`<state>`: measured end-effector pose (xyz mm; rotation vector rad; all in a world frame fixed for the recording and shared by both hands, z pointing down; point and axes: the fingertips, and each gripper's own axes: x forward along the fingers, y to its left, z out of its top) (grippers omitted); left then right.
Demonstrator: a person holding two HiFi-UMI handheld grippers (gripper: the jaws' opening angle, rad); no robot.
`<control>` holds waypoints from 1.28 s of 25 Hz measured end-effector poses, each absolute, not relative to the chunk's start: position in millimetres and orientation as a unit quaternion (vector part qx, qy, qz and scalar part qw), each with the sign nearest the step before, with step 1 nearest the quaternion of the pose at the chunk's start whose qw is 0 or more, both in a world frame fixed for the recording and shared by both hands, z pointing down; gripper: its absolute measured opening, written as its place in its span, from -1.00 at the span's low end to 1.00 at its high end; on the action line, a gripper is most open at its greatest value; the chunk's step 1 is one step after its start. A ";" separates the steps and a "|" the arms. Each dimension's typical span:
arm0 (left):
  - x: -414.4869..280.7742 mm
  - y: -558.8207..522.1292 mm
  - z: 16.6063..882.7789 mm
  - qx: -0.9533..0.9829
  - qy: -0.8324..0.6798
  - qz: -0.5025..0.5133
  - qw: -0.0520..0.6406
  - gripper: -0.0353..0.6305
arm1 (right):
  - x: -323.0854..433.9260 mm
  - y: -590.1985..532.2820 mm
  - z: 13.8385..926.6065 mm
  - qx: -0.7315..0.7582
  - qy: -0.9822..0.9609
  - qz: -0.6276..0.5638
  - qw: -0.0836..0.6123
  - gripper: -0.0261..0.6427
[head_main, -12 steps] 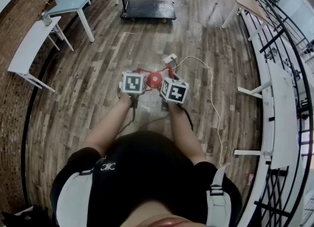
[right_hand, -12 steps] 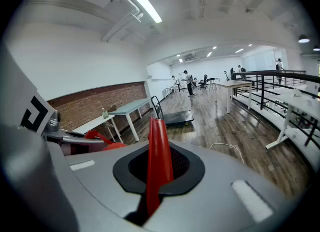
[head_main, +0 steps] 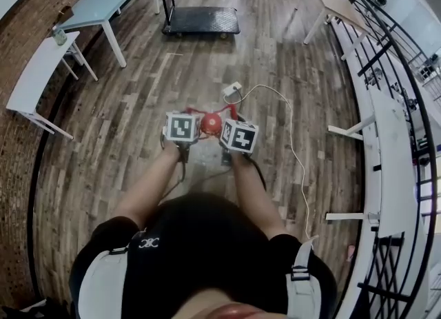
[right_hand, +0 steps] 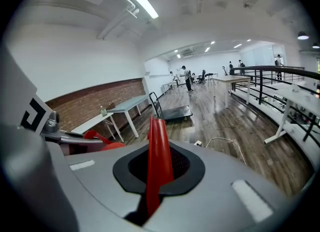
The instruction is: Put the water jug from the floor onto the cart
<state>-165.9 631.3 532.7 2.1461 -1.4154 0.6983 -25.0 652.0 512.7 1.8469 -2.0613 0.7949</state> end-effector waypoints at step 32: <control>-104.1 602.6 524.5 0.773 -0.543 0.233 0.234 -0.89 | 38.3 611.9 504.3 0.600 -0.751 0.240 0.136 -0.88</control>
